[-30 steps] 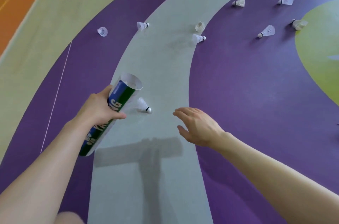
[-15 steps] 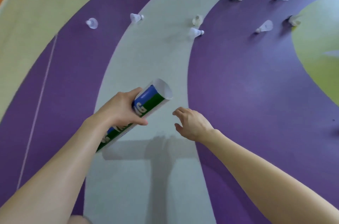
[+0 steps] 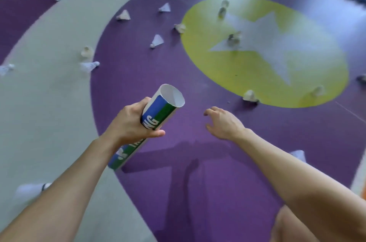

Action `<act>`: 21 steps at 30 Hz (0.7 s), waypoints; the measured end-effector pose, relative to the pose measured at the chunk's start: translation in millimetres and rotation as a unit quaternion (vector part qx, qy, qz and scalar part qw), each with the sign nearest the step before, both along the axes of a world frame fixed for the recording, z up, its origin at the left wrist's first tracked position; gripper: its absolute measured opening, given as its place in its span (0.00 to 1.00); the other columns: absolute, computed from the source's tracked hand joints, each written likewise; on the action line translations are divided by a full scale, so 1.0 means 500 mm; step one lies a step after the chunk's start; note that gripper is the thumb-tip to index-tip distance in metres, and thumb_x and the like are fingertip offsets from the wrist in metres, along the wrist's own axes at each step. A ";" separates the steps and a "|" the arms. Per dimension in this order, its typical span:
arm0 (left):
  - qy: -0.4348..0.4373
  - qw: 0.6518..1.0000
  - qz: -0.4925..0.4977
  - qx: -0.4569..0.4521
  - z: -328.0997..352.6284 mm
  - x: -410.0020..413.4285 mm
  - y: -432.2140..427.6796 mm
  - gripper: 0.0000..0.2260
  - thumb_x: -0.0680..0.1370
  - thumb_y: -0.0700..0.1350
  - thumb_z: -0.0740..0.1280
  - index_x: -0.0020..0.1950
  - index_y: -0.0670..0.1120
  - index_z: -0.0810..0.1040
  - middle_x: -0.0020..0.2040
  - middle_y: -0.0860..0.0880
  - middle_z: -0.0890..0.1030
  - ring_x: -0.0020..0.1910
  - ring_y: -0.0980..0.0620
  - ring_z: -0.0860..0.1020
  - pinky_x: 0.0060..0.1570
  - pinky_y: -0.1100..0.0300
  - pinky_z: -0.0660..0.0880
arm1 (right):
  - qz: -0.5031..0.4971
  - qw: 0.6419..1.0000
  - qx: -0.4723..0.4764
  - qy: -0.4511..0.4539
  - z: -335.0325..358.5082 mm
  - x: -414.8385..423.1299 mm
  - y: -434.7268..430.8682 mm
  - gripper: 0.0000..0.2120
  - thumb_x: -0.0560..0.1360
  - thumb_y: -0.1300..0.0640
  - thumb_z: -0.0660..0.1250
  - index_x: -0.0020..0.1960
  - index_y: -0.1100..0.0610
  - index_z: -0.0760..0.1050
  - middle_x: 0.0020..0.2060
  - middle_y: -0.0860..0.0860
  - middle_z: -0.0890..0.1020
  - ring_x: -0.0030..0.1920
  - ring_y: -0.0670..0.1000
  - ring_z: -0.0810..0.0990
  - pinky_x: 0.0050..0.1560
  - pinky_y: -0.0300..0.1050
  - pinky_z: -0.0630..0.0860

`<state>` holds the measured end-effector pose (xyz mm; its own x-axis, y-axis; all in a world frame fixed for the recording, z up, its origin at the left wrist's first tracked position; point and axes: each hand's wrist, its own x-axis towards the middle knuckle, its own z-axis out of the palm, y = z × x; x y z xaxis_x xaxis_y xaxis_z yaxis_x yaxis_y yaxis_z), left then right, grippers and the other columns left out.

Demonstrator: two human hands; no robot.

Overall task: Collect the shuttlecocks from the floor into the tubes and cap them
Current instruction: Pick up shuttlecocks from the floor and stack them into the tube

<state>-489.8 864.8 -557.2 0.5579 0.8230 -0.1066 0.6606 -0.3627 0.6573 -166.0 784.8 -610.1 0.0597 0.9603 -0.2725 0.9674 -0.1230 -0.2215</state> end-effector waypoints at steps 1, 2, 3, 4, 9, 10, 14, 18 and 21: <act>0.011 1.000 -0.012 -0.006 0.008 0.042 0.011 0.32 0.63 0.62 0.87 0.61 0.60 0.76 0.47 0.61 0.85 0.47 0.58 0.84 0.52 0.51 0.83 | -0.013 1.000 -0.002 0.003 0.007 0.031 -0.006 0.21 0.78 0.50 0.67 0.70 0.53 0.76 0.64 0.53 0.79 0.63 0.59 0.81 0.62 0.53 0.78; 0.020 1.000 -0.018 -0.012 0.019 0.086 0.023 0.32 0.63 0.64 0.87 0.61 0.61 0.75 0.47 0.60 0.86 0.47 0.57 0.85 0.52 0.50 0.83 | -0.025 1.000 -0.004 0.010 0.014 0.064 -0.010 0.21 0.78 0.50 0.67 0.70 0.53 0.76 0.64 0.53 0.79 0.63 0.59 0.81 0.62 0.53 0.78; 0.028 0.999 -0.021 -0.017 0.032 0.131 0.034 0.32 0.63 0.65 0.86 0.60 0.61 0.75 0.46 0.59 0.86 0.47 0.57 0.85 0.53 0.50 0.83 | -0.037 0.999 -0.007 0.017 0.021 0.095 -0.015 0.21 0.77 0.50 0.67 0.69 0.54 0.76 0.64 0.53 0.79 0.64 0.59 0.80 0.62 0.54 0.78; 0.037 0.999 -0.024 -0.021 0.046 0.177 0.046 0.32 0.63 0.66 0.86 0.60 0.62 0.74 0.46 0.59 0.86 0.48 0.56 0.85 0.54 0.49 0.83 | -0.048 0.999 -0.010 0.024 0.027 0.125 -0.020 0.21 0.77 0.51 0.67 0.69 0.54 0.76 0.65 0.53 0.79 0.65 0.59 0.80 0.63 0.54 0.78; 0.087 0.993 -0.076 -0.033 0.129 0.394 0.091 0.31 0.64 0.64 0.86 0.58 0.63 0.73 0.46 0.57 0.86 0.47 0.55 0.84 0.53 0.49 0.83 | -0.091 0.995 -0.015 0.029 0.038 0.274 -0.042 0.20 0.77 0.55 0.66 0.68 0.55 0.77 0.65 0.53 0.79 0.65 0.58 0.79 0.61 0.54 0.78; 0.099 0.990 -0.094 -0.035 0.144 0.417 0.101 0.31 0.64 0.63 0.86 0.59 0.64 0.73 0.47 0.57 0.85 0.48 0.55 0.84 0.52 0.50 0.83 | -0.094 0.995 -0.018 0.024 0.031 0.299 -0.039 0.20 0.76 0.56 0.66 0.67 0.55 0.78 0.65 0.53 0.79 0.64 0.58 0.79 0.60 0.55 0.78; 0.161 0.976 -0.138 -0.048 0.161 0.430 0.165 0.30 0.65 0.59 0.87 0.58 0.67 0.73 0.47 0.57 0.86 0.48 0.56 0.84 0.51 0.51 0.82 | -0.099 0.995 -0.027 0.005 -0.010 0.362 0.018 0.14 0.72 0.62 0.65 0.56 0.56 0.80 0.56 0.52 0.81 0.56 0.61 0.82 0.51 0.55 0.81; 0.184 0.971 -0.134 -0.066 0.124 0.472 0.257 0.30 0.65 0.57 0.87 0.58 0.66 0.74 0.48 0.56 0.86 0.47 0.55 0.84 0.50 0.52 0.82 | -0.076 0.996 -0.043 -0.029 -0.076 0.409 0.096 0.14 0.70 0.68 0.62 0.51 0.57 0.79 0.49 0.53 0.79 0.55 0.60 0.80 0.48 0.58 0.82; 0.178 0.967 -0.167 -0.078 0.095 0.532 0.306 0.33 0.64 0.57 0.87 0.62 0.68 0.73 0.48 0.56 0.86 0.47 0.55 0.84 0.50 0.52 0.82 | -0.060 0.995 -0.042 -0.070 -0.105 0.445 0.129 0.12 0.73 0.69 0.62 0.50 0.56 0.80 0.48 0.53 0.79 0.56 0.58 0.79 0.47 0.56 0.82</act>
